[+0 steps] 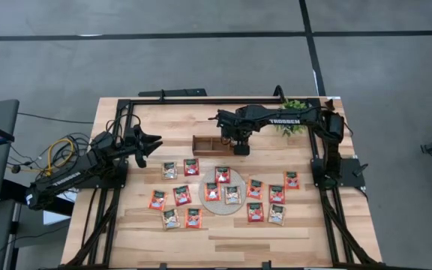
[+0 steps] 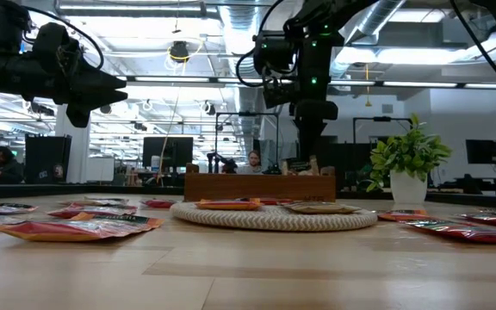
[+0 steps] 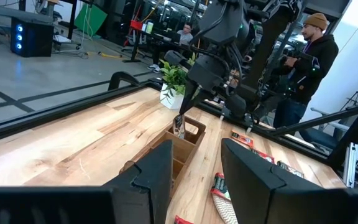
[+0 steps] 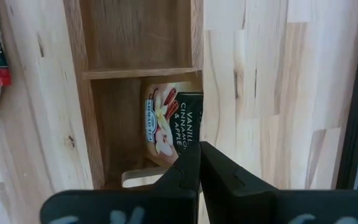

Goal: Pick & Place Tea
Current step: Put the brown tea bag into the right section of the wooden organizer

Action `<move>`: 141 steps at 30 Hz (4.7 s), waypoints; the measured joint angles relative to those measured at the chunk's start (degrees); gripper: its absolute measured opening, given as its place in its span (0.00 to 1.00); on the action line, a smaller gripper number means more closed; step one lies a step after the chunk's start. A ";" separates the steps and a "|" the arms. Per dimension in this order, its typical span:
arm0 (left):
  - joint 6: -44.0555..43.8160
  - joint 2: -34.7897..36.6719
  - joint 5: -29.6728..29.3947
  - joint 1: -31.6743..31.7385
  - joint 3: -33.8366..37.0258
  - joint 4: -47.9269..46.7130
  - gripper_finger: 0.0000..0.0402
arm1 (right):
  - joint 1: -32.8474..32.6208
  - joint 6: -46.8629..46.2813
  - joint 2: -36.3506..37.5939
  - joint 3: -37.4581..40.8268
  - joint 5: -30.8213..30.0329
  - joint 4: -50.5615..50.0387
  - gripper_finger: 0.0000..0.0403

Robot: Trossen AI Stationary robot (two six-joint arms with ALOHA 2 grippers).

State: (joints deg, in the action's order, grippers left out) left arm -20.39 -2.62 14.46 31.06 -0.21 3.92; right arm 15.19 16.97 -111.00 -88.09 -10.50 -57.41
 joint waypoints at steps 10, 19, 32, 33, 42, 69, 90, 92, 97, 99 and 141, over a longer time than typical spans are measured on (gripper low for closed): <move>-0.01 -0.01 0.00 0.01 0.00 0.00 0.32 | 0.34 0.01 0.00 0.00 0.01 -0.39 0.11; -0.01 0.00 0.00 -0.01 0.00 0.00 0.32 | 0.34 0.08 0.27 0.00 -0.33 -1.51 0.22; -0.01 0.01 -0.02 -0.01 0.00 0.02 0.32 | -1.96 -3.49 1.62 -5.90 1.25 -23.24 0.19; -0.01 -0.01 0.00 0.01 0.00 0.00 0.32 | -2.43 -3.77 2.37 -5.90 2.94 -24.17 0.19; 0.06 -0.01 -0.02 0.01 0.00 0.00 0.32 | -8.04 -10.36 14.88 -2.80 15.66 -25.13 0.19; 0.27 -0.01 0.00 -0.01 0.00 -0.02 0.32 | -21.07 -42.01 41.05 39.45 16.10 -10.08 0.19; -0.03 0.00 0.00 0.00 0.00 -0.02 0.32 | -29.48 -44.93 39.52 44.46 21.95 10.60 0.19; -0.03 -0.01 0.00 0.01 0.00 -0.02 0.32 | -31.82 -47.02 38.46 44.46 22.54 10.45 0.19; -0.01 -0.01 0.00 -0.01 0.00 -0.17 0.32 | -38.35 -52.86 34.83 44.46 23.77 12.19 0.19; 0.01 0.01 0.00 -0.01 0.00 -0.23 0.32 | -40.61 -55.87 33.59 44.46 23.88 13.51 0.19; 0.01 -0.01 0.00 0.00 0.00 -0.42 0.32 | -49.53 -75.56 20.00 44.22 17.73 18.50 0.19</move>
State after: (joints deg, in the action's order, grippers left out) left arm -20.38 -2.63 14.46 31.06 -0.21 3.51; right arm -34.34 -58.59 -91.00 -43.88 7.24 -38.92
